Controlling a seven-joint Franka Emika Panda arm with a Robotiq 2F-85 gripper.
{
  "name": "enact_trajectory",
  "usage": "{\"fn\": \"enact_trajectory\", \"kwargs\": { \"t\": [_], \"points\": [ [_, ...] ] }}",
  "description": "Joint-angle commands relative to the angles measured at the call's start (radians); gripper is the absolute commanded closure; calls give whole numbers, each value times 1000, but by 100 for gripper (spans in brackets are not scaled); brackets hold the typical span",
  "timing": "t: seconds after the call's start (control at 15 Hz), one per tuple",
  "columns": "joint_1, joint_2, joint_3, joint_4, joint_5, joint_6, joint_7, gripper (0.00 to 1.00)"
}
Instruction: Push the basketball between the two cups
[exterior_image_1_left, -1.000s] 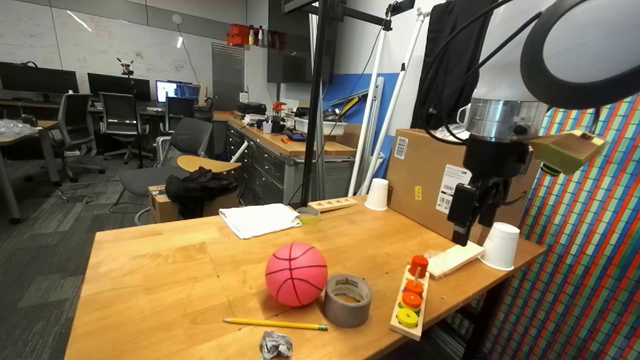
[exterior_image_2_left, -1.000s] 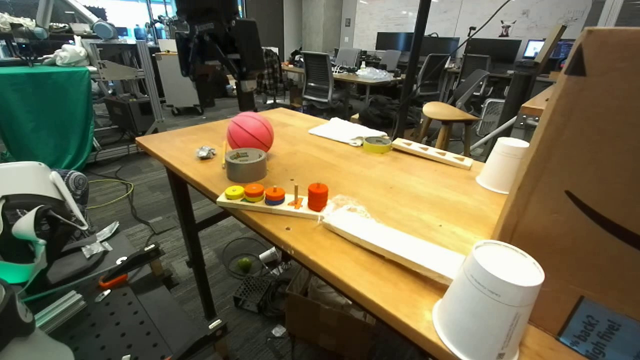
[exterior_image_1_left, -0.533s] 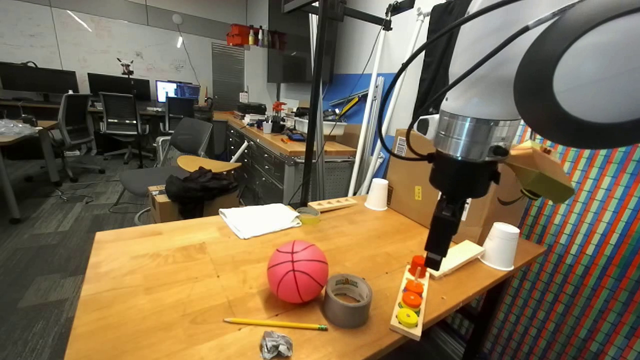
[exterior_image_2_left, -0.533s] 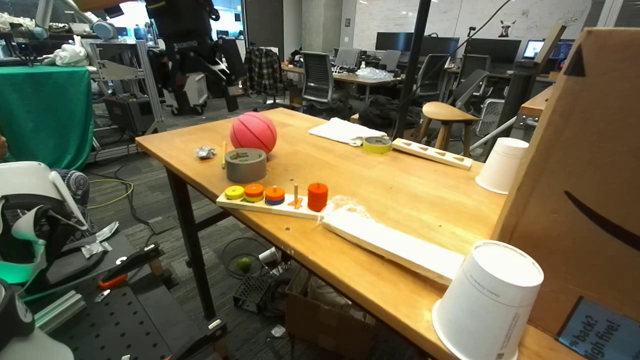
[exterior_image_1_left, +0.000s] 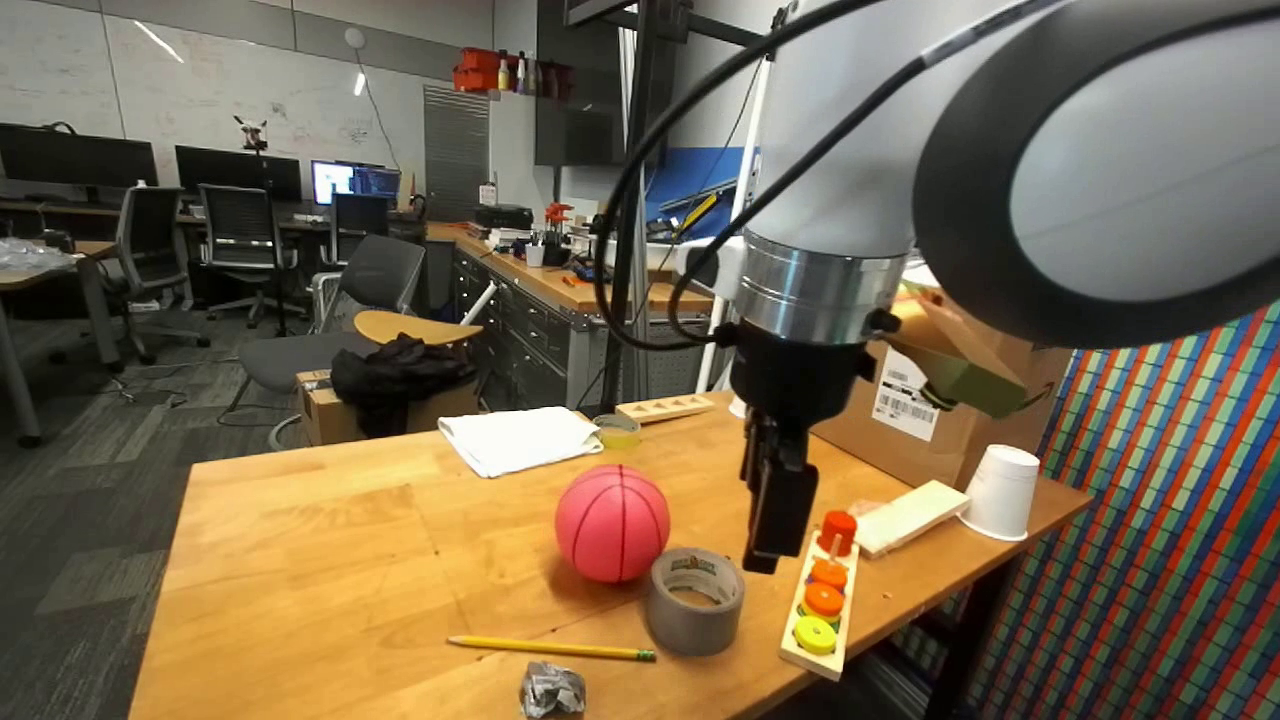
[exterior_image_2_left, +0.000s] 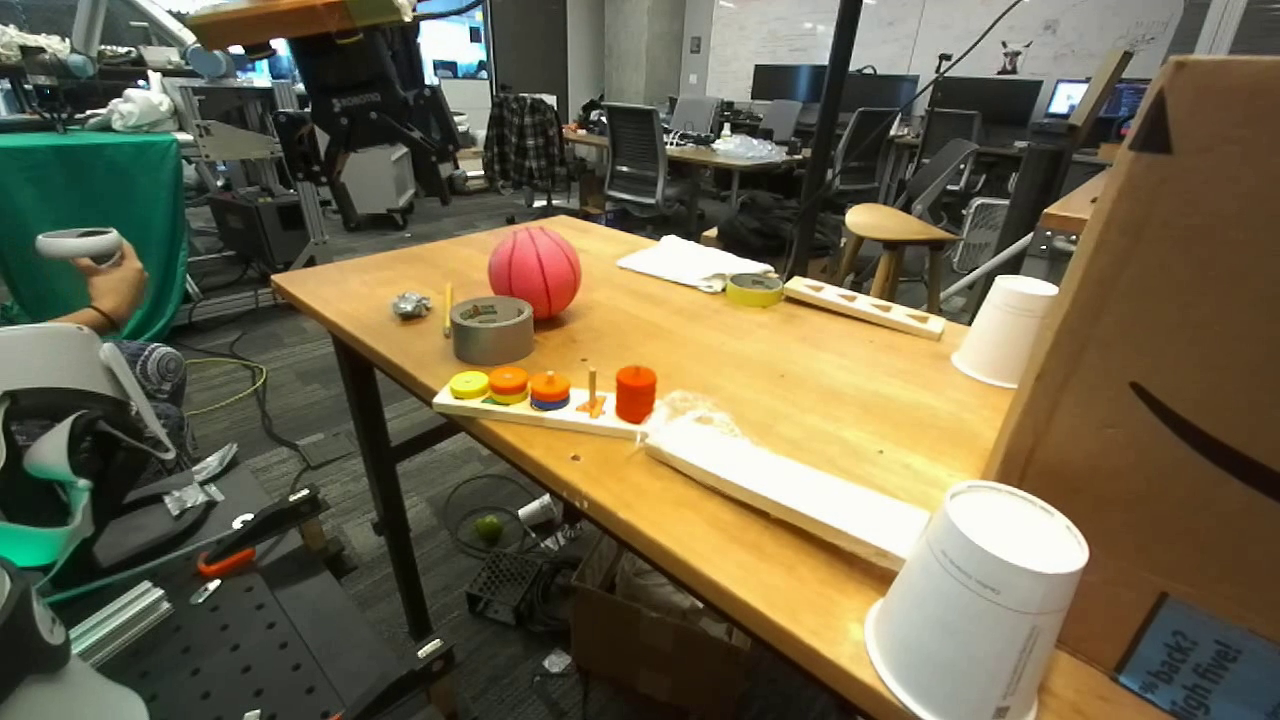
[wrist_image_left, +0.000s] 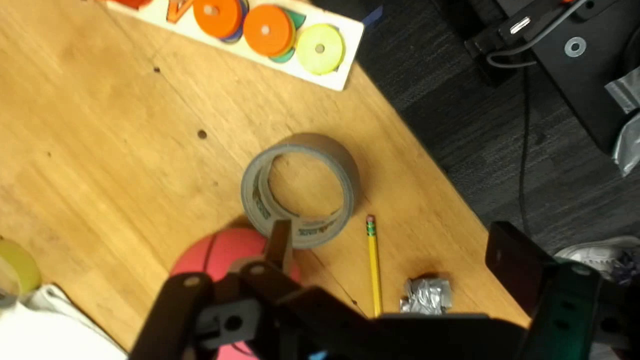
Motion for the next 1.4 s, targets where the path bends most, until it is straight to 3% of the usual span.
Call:
{"fn": "enact_trajectory", "kwargs": {
  "t": [0.0, 0.33, 0.53, 0.93, 1.33],
  "points": [
    [33, 169, 16, 171, -24, 24, -124, 0],
    [74, 395, 86, 373, -23, 83, -259, 0],
    [63, 532, 108, 481, -18, 114, -404, 0],
    [-46, 762, 107, 685, 0, 49, -802, 0],
    [-179, 812, 44, 646, -17, -48, -912, 0]
  ]
}}
